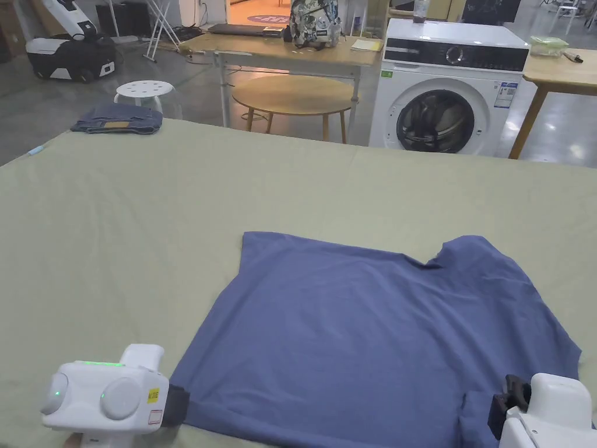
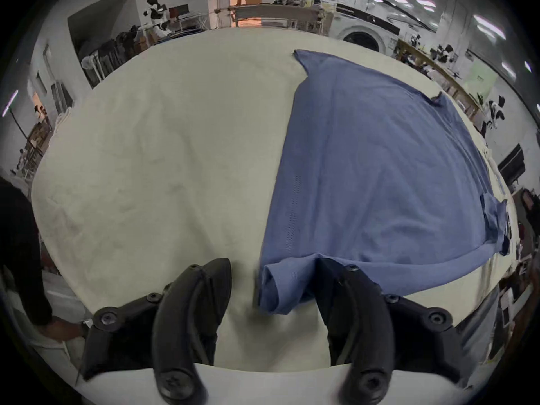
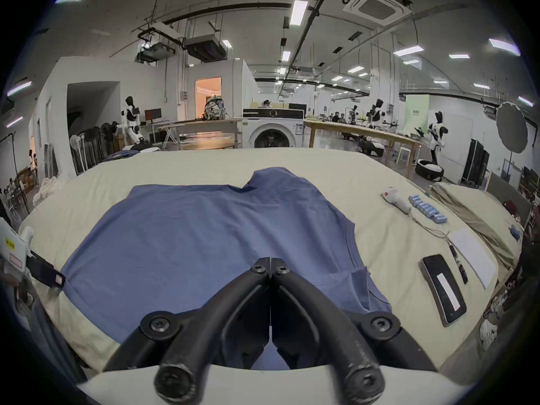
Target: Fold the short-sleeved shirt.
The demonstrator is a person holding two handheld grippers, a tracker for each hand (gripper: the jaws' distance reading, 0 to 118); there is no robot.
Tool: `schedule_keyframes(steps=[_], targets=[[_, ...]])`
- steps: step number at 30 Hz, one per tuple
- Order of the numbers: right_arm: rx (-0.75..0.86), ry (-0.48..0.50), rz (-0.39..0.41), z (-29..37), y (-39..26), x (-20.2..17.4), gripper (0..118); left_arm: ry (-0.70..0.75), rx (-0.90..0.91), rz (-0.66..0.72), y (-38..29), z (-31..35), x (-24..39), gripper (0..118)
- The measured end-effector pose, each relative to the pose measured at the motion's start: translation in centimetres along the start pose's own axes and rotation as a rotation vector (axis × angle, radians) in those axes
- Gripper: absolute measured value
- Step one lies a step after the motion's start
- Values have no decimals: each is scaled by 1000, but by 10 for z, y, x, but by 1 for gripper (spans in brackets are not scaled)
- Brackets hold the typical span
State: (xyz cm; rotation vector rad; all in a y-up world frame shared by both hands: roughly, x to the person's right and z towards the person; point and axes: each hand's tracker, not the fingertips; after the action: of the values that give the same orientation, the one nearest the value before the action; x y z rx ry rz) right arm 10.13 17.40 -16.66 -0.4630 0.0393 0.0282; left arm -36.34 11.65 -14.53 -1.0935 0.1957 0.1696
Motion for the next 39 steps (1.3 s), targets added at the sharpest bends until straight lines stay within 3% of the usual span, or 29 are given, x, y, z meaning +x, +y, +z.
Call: schedule_keyframes(steps=[8,15,17,18,20,21,30,34,36,38,39], targets=[[-23,-3,-20,0,-5,6,0,24,-70,-78,14,-9,2,58],[-29,-8,-32,-1,-9,11,0,9,-62,28,11,-4,-2,58],[-31,-9,-36,-1,-10,13,0,2,-37,39,6,-1,-5,49],[-34,-11,-36,-1,-10,14,0,-4,-28,34,4,2,-6,39],[-38,-13,-34,-2,-10,16,0,-35,9,30,8,3,-5,6],[-40,-14,-33,-2,-10,17,0,-75,13,36,7,4,-5,2],[-65,-31,-33,5,-1,45,0,-89,43,28,-1,16,1,1],[-178,-76,27,2,6,75,3,-101,54,3,-2,34,14,1],[-237,-99,37,-2,5,91,14,-105,53,4,1,31,10,1],[-309,-98,32,-8,-1,106,55,-105,54,2,0,31,12,1],[-341,-104,22,-11,-7,113,69,-102,54,0,0,30,12,1]])
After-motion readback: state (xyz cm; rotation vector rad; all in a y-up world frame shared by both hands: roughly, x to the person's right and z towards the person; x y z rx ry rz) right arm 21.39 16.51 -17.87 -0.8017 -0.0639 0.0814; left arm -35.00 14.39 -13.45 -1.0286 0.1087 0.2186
